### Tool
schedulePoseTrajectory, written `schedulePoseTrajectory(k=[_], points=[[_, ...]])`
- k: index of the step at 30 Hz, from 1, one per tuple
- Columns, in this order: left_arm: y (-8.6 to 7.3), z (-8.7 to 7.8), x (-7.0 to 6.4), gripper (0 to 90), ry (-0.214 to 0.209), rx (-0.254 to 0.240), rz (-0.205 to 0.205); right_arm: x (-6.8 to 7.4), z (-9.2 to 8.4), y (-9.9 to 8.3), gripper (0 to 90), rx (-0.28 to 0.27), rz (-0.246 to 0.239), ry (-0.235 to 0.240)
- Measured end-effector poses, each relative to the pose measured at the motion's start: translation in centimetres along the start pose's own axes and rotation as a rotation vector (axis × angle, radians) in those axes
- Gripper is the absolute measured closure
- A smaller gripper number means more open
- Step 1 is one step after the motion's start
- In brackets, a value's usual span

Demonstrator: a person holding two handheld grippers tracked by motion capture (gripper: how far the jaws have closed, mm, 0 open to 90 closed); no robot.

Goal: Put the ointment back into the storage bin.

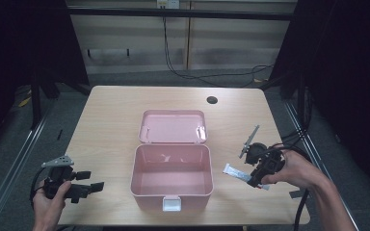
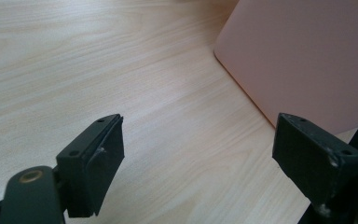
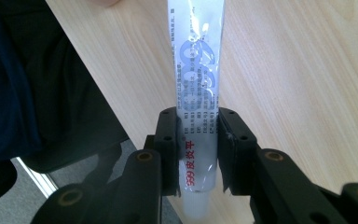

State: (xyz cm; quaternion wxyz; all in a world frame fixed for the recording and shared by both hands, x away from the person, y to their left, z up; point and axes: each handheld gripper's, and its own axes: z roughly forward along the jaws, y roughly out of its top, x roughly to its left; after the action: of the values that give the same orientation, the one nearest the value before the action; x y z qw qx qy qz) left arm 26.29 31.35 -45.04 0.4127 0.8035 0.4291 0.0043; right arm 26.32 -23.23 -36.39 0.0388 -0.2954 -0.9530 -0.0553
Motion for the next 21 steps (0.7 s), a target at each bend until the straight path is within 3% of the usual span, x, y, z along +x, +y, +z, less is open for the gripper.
schedulePoseTrajectory(k=[21], points=[[0.0, 0.0, 0.0, 16.5, -0.001, 0.0, 0.002, 1.0, -3.4, 0.5, 71.6, -0.024, -0.077, -0.031]])
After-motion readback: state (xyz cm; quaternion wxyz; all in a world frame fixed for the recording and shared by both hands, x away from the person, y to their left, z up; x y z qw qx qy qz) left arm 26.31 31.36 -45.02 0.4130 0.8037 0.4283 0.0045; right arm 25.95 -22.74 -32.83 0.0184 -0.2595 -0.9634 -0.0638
